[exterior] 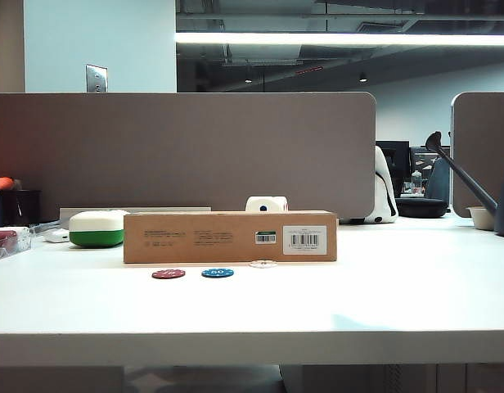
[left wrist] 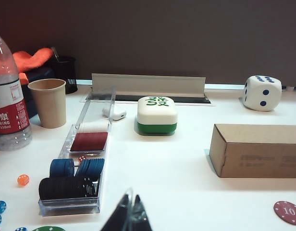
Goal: Push the chip with the lowest value in the row forward next to the rectangular box.
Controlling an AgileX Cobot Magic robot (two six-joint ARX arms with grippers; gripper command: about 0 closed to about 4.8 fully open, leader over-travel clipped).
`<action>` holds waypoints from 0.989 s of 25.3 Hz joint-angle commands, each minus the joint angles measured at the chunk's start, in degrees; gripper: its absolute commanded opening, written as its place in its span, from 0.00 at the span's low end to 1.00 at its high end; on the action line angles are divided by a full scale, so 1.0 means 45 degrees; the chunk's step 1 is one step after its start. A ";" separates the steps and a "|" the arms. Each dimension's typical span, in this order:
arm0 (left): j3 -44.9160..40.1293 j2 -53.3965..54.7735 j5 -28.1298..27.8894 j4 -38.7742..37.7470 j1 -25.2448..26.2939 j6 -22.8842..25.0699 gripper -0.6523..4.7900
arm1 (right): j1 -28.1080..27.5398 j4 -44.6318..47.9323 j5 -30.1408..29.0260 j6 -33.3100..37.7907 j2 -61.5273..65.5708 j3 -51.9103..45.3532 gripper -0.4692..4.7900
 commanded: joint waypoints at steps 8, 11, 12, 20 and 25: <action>0.0053 0.0000 0.0044 0.0160 -0.0010 0.0238 0.11 | 0.0024 0.0107 0.0112 -0.0019 -0.0039 0.0049 0.08; 0.0053 0.0000 0.0044 0.0083 -0.0010 0.0262 0.11 | 0.0024 0.0107 0.0112 -0.0019 -0.0039 0.0049 0.08; 0.0053 0.0000 0.0044 0.0015 -0.0010 0.0291 0.11 | 0.0024 0.0107 0.0112 -0.0019 -0.0039 0.0049 0.08; 0.0053 0.0000 0.0044 -0.0170 -0.0010 0.0282 0.11 | 0.0024 0.0102 0.0112 -0.0019 -0.0039 0.0049 0.08; 0.0053 0.0000 0.0044 -0.0165 -0.0010 0.0267 0.11 | 0.0024 0.0107 0.0112 -0.0019 -0.0039 0.0049 0.08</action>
